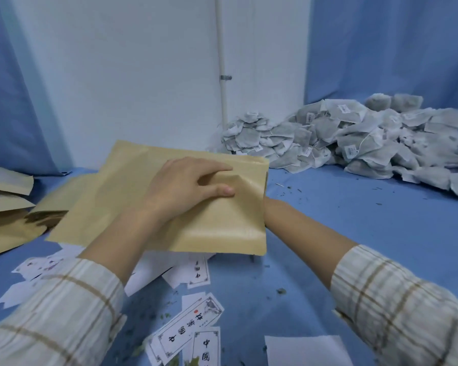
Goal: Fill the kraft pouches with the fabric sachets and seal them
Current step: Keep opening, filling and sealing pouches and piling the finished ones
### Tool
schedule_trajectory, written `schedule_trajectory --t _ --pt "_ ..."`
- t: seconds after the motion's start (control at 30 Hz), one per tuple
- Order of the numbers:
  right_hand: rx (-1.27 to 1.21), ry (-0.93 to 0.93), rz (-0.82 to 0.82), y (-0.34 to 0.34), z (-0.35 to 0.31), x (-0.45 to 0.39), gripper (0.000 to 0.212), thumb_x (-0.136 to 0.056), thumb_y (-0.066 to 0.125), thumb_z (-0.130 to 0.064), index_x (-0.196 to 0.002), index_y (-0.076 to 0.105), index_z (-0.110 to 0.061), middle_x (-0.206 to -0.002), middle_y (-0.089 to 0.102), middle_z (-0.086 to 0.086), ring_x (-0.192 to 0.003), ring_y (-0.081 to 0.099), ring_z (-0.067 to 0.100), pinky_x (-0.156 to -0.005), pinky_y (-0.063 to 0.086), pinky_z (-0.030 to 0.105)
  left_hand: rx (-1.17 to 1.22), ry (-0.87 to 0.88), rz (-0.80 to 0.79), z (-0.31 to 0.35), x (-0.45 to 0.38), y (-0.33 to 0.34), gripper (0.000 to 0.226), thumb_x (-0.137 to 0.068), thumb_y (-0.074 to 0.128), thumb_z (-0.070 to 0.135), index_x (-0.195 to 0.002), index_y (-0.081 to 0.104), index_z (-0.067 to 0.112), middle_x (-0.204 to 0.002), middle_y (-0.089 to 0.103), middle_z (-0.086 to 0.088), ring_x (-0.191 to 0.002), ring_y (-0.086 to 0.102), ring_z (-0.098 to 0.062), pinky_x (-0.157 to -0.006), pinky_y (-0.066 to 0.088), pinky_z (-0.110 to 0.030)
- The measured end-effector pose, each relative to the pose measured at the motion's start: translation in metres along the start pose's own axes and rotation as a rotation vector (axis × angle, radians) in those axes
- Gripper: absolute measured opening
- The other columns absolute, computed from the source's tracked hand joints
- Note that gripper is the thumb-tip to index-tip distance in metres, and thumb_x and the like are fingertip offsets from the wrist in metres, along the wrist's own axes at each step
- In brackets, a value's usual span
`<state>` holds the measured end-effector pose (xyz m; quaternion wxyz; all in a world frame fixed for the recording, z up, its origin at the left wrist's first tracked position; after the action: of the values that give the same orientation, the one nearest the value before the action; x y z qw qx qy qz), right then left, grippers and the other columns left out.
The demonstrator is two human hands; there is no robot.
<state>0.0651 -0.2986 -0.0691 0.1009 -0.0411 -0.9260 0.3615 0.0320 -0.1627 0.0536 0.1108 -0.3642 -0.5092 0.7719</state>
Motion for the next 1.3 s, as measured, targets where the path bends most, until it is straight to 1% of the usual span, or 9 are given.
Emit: schedule_trajectory --t 0.1,0.2,0.27,0.67,0.77,0.87,0.93,1.03,1.3 --pt "-0.160 -0.252 0.158 -0.041 -0.014 -0.011 0.028 -0.102 0.031 -0.033 -0.095 0.050 -0.014 -0.081 0.047 0.004 -0.072 0.047 0.016 -0.067 0.039 0.025 0.103 -0.105 0.058 -0.010 -0.023 0.014 0.051 -0.072 0.061 0.066 -0.120 0.059 0.047 -0.126 0.060 0.018 -0.119 0.050 -0.009 -0.100 0.038 -0.033" --pt "-0.136 -0.504 0.349 -0.087 -0.013 -0.008 0.022 -0.092 0.054 -0.027 -0.113 0.059 -0.026 -0.100 0.061 -0.003 -0.088 0.055 0.013 -0.073 0.043 0.021 0.212 -0.225 0.116 -0.026 -0.043 0.035 0.048 -0.070 0.063 0.066 -0.114 0.062 0.049 -0.102 0.066 0.021 -0.107 0.055 -0.010 -0.080 0.042 -0.024" --pt "-0.026 -0.610 0.393 -0.103 0.001 -0.014 0.038 -0.087 0.061 -0.024 -0.123 0.055 -0.035 -0.102 0.063 -0.012 -0.089 0.056 0.007 -0.077 0.043 0.013 0.217 -0.285 0.159 -0.039 -0.056 0.050 0.050 -0.071 0.065 0.064 -0.117 0.062 0.045 -0.108 0.066 0.018 -0.110 0.054 -0.012 -0.079 0.040 -0.024" --pt "0.008 -0.272 0.321 -0.102 0.036 -0.175 0.047 -0.088 0.054 -0.017 -0.134 0.046 -0.020 -0.100 0.066 0.010 -0.088 0.058 0.016 -0.073 0.040 0.019 0.172 -0.533 0.236 -0.138 -0.112 0.090 0.054 -0.074 0.071 0.054 -0.124 0.060 0.036 -0.133 0.058 0.007 -0.126 0.046 -0.017 -0.096 0.034 -0.030" --pt "-0.351 -0.120 0.285 -0.088 0.042 -0.213 0.051 -0.088 0.049 -0.008 -0.136 0.043 -0.024 -0.096 0.063 0.013 -0.081 0.061 0.026 -0.082 0.052 0.033 0.099 -0.526 0.231 -0.149 -0.115 0.097 0.055 -0.074 0.070 0.054 -0.125 0.060 0.035 -0.133 0.057 0.006 -0.127 0.045 -0.018 -0.101 0.033 -0.032" --pt "-0.805 0.003 0.200 -0.066 0.047 -0.242 0.058 -0.090 0.043 -0.001 -0.140 0.038 -0.030 -0.075 0.044 0.005 -0.056 0.037 0.018 -0.069 0.047 0.031 0.055 -0.521 0.242 -0.157 -0.121 0.101 0.056 -0.075 0.068 0.056 -0.126 0.058 0.035 -0.134 0.056 0.006 -0.128 0.044 -0.018 -0.102 0.029 -0.031" --pt "-0.892 -0.013 0.198 -0.060 0.038 -0.253 0.057 -0.092 0.045 -0.006 -0.142 0.035 -0.030 -0.096 0.051 0.004 -0.064 0.041 0.016 -0.069 0.044 0.029 0.042 -0.509 0.250 -0.160 -0.127 0.101 0.056 -0.076 0.066 0.057 -0.127 0.057 0.036 -0.134 0.057 0.006 -0.127 0.045 -0.019 -0.102 0.028 -0.031" --pt "-0.938 -0.068 0.234 -0.056 0.025 -0.267 0.046 -0.094 0.049 -0.020 -0.139 0.038 -0.025 -0.139 0.041 -0.002 -0.113 0.050 0.020 -0.094 0.042 0.032 0.020 -0.485 0.251 -0.159 -0.132 0.101 0.056 -0.077 0.064 0.058 -0.128 0.056 0.036 -0.131 0.058 0.006 -0.125 0.047 -0.021 -0.100 0.026 -0.032" --pt "-1.328 -0.011 0.612 -0.055 0.059 -0.243 0.036 -0.080 0.072 -0.021 -0.113 0.059 -0.011 -0.115 0.063 0.007 -0.098 0.062 0.018 -0.086 0.052 0.028 0.060 -0.477 0.273 -0.167 -0.127 0.099 0.057 -0.077 0.065 0.057 -0.128 0.057 0.035 -0.132 0.058 0.006 -0.126 0.045 -0.021 -0.104 0.026 -0.033"
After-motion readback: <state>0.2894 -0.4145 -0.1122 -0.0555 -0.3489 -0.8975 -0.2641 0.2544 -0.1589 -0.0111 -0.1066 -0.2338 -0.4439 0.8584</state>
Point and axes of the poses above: each hand's wrist, its own x-axis away from the middle knuckle, its own y-axis out of the palm, z = x × y, the point moved 10 cm from there along -x, towards the middle knuckle
